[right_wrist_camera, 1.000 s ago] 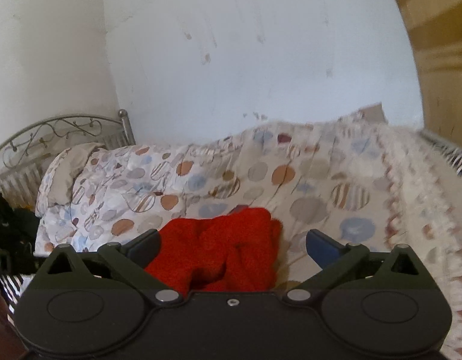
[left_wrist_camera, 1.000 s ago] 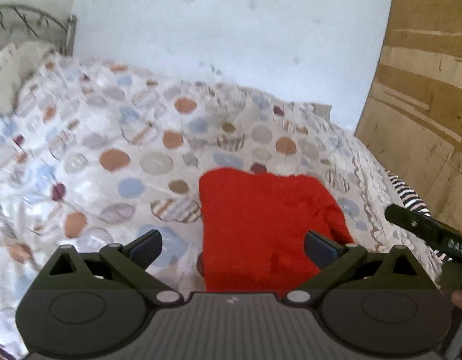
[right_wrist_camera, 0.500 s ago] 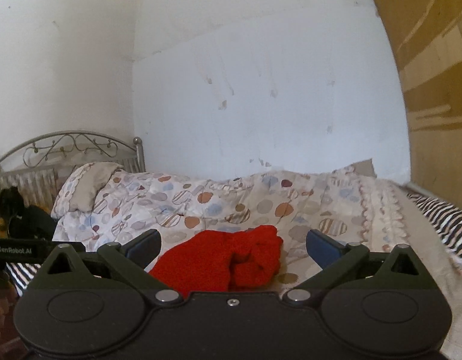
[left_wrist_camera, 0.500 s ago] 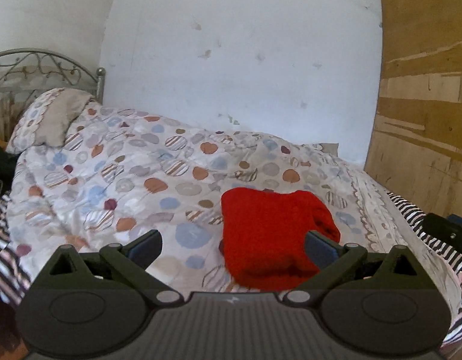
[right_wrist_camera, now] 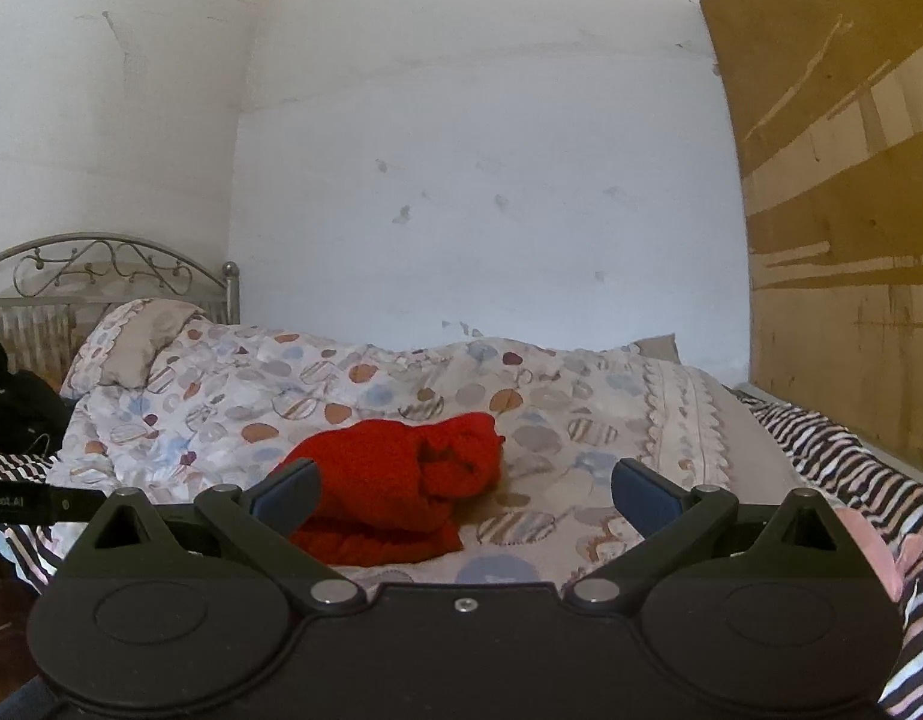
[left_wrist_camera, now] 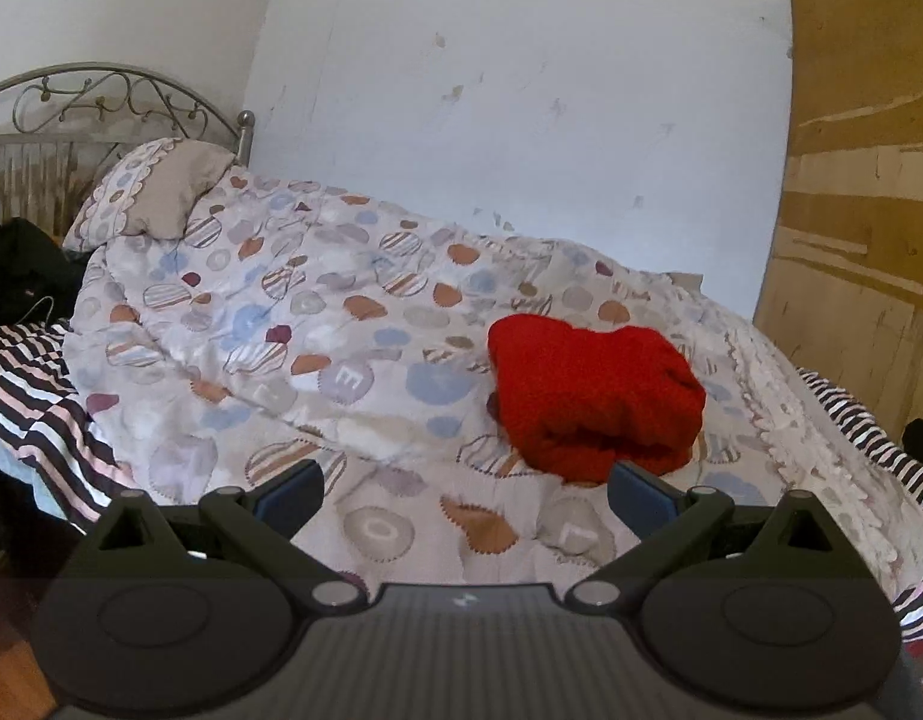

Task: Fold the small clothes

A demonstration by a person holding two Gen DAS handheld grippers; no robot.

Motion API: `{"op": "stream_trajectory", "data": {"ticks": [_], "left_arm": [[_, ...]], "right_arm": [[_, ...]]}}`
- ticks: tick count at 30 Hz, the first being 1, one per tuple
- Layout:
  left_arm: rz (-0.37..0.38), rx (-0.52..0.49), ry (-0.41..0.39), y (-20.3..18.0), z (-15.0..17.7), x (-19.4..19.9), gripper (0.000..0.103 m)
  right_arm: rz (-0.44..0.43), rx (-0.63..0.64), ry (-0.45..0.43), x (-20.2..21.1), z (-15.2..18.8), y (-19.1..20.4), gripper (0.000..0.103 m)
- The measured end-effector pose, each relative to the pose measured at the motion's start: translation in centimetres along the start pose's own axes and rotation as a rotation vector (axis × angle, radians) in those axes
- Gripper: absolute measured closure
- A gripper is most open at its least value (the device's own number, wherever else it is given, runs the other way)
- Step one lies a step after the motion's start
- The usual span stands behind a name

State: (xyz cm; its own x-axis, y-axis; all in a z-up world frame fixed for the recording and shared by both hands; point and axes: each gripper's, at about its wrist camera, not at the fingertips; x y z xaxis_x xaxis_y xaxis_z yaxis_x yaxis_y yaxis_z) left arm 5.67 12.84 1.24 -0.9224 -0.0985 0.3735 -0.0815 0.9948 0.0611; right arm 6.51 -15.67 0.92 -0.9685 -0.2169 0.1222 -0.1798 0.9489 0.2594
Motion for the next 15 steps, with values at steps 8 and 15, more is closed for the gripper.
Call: {"op": "stream_trajectory", "data": {"ticks": [8, 15], "left_arm": [[-0.006, -0.017, -0.008, -0.42, -0.03, 0.36, 0.0], [-0.012, -0.023, 0.008, -0.4, 0.08, 0.43, 0.0]], "right_arm": [[-0.006, -0.006, 0.008, -0.56, 0.23, 0.0, 0.0], [-0.009, -0.008, 0.015, -0.62, 0.2, -0.1, 0.0]]}}
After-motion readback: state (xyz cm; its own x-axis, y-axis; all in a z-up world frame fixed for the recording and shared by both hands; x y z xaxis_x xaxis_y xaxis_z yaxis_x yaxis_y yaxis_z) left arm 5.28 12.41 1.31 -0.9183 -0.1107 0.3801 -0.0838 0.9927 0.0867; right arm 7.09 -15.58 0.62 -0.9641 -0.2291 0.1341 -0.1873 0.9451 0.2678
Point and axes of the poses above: each gripper's, at about its wrist camera, not at the fingertips, and x roughly against the way its jaws point, y to its left, z to its underside, and after that the axes turned 13 degrees about -x, right-handed
